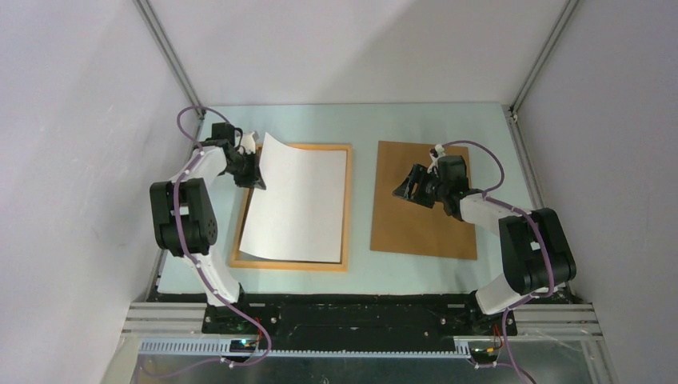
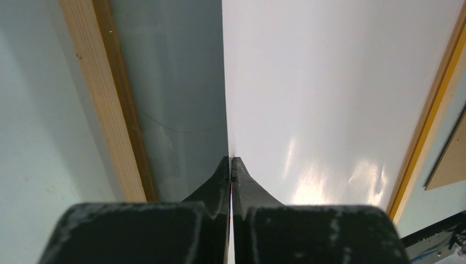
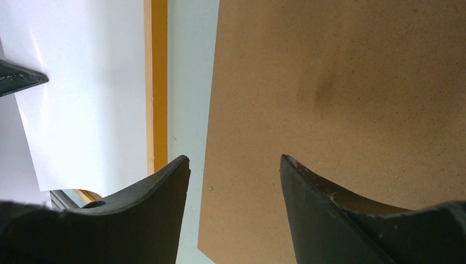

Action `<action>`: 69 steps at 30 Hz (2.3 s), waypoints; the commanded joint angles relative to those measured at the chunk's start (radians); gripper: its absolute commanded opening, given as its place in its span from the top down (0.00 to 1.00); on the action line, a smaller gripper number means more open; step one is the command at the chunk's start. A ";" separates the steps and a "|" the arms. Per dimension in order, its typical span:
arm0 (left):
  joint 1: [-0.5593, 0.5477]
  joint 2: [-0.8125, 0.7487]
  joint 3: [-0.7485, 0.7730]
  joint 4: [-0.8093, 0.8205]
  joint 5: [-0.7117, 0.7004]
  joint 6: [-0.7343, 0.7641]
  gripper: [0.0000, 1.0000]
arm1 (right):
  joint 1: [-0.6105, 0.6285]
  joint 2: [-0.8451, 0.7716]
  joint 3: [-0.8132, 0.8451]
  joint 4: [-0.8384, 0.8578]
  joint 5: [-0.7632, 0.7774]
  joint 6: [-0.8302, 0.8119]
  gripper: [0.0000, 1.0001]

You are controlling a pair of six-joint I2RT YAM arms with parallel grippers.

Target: Put the photo into the frame

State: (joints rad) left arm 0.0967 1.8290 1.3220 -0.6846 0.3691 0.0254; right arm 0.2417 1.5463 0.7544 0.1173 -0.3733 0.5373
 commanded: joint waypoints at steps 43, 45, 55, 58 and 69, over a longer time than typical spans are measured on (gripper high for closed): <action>-0.002 0.018 0.022 0.021 -0.103 -0.027 0.52 | -0.002 -0.038 0.000 0.027 0.013 -0.025 0.35; -0.003 0.020 0.025 0.020 -0.105 -0.027 0.47 | -0.002 -0.038 0.000 0.027 0.013 -0.026 0.35; -0.005 0.029 0.042 0.016 -0.133 -0.001 0.29 | -0.002 -0.040 0.000 0.027 0.013 -0.027 0.34; -0.003 0.040 0.049 0.015 -0.136 0.001 0.28 | -0.002 -0.040 -0.001 0.027 0.013 -0.026 0.34; -0.007 0.052 0.062 0.010 -0.122 0.006 0.26 | -0.003 -0.039 0.000 0.027 0.014 -0.028 0.34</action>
State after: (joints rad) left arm 0.0937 1.8797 1.3396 -0.6758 0.2401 0.0029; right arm 0.2417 1.5440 0.7544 0.1173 -0.3733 0.5358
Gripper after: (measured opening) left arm 0.735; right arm 0.656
